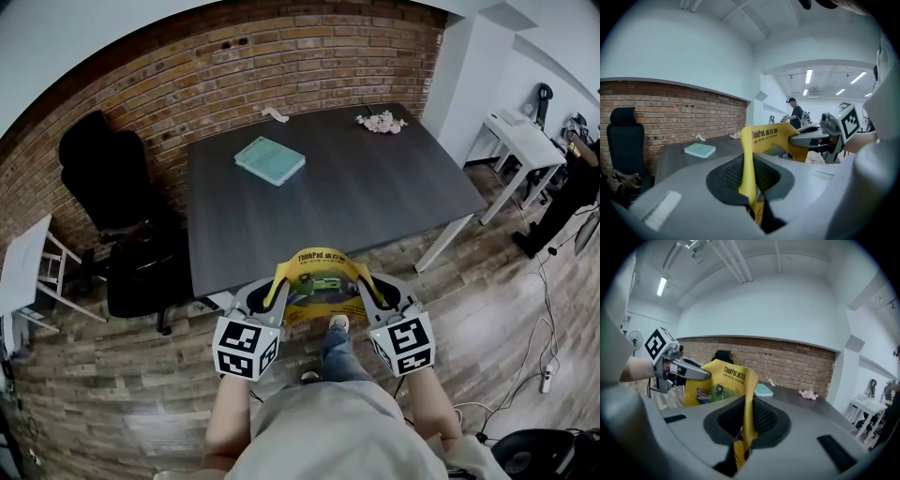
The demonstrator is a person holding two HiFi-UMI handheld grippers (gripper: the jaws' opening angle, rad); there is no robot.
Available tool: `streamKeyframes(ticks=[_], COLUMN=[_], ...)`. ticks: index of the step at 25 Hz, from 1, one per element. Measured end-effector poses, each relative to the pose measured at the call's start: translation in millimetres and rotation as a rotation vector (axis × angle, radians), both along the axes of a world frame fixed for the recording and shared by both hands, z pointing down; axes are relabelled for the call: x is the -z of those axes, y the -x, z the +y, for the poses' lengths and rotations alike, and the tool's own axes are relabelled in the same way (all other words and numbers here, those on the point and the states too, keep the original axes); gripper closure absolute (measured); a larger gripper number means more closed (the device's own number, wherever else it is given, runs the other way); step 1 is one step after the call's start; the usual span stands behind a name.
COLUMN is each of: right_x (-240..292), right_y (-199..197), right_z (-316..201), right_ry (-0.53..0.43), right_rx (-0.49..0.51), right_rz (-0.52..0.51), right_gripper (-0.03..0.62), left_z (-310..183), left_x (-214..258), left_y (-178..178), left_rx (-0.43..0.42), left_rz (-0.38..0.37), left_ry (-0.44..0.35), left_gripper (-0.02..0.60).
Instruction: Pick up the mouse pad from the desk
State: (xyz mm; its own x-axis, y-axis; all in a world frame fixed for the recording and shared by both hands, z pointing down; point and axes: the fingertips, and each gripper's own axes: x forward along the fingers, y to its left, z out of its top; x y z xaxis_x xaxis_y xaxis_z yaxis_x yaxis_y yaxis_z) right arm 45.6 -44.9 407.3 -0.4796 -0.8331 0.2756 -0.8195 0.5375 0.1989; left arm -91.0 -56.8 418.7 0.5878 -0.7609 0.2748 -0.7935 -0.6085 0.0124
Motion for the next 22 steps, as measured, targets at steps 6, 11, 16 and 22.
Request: streamKeyframes(ticks=[6,11,16,22], right_x=[-1,-2,-2,-2], right_y=[-1,-1,-3,-6], right_z=[-1,-3,-12,-23], right_ry=[0.003,0.003,0.004,0.006], right_rx=[-0.004,-0.006,-0.011,-0.017], right_rz=[-0.003,-0.009,-0.010,-0.015], right_gripper=[0.571,0.571,0.571,0.571], left_z=[-1,-2,-9,-18], left_x=[-2,-2,-3,-4], left_y=[-1,-2,-3,-5], left_rx=[-0.011,-0.014,-0.020,-0.022], left_rz=[-0.002,-0.002,-0.003,-0.003], left_ry=[0.005,0.001,0.004,0.008], left_gripper=[0.554,0.554,0.554,0.554])
